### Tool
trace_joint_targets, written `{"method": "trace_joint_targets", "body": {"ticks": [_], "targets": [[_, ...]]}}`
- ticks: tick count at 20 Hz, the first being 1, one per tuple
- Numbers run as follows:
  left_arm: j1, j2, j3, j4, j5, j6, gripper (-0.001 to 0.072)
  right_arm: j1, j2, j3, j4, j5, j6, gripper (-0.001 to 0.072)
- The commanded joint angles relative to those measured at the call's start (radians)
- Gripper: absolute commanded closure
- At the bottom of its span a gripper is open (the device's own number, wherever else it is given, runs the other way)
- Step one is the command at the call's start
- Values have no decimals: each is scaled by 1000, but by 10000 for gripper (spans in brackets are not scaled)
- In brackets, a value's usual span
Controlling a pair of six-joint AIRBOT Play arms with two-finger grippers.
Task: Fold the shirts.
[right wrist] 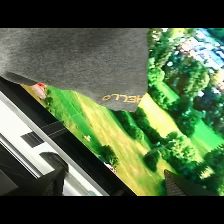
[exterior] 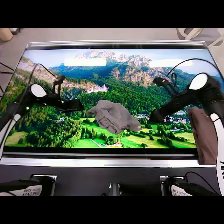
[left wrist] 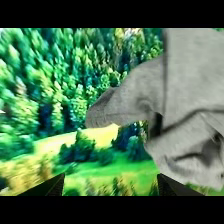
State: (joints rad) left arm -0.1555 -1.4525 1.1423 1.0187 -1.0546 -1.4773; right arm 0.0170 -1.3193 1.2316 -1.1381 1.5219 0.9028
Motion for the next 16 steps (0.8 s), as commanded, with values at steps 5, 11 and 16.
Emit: {"method": "trace_joint_targets", "body": {"ticks": [5, 11, 16], "targets": [[-44, -176, -43, -280, 209, 23, 38, 24, -2, -43, -25, -60, -57, 44], [-69, -186, -44, -294, 341, 30, 116, 24, -3, -106, -20, -119, -71, 37], [-84, -206, -43, -294, 330, 43, 678, 25, -5, -192, 59, -219, -107, 9]]}}
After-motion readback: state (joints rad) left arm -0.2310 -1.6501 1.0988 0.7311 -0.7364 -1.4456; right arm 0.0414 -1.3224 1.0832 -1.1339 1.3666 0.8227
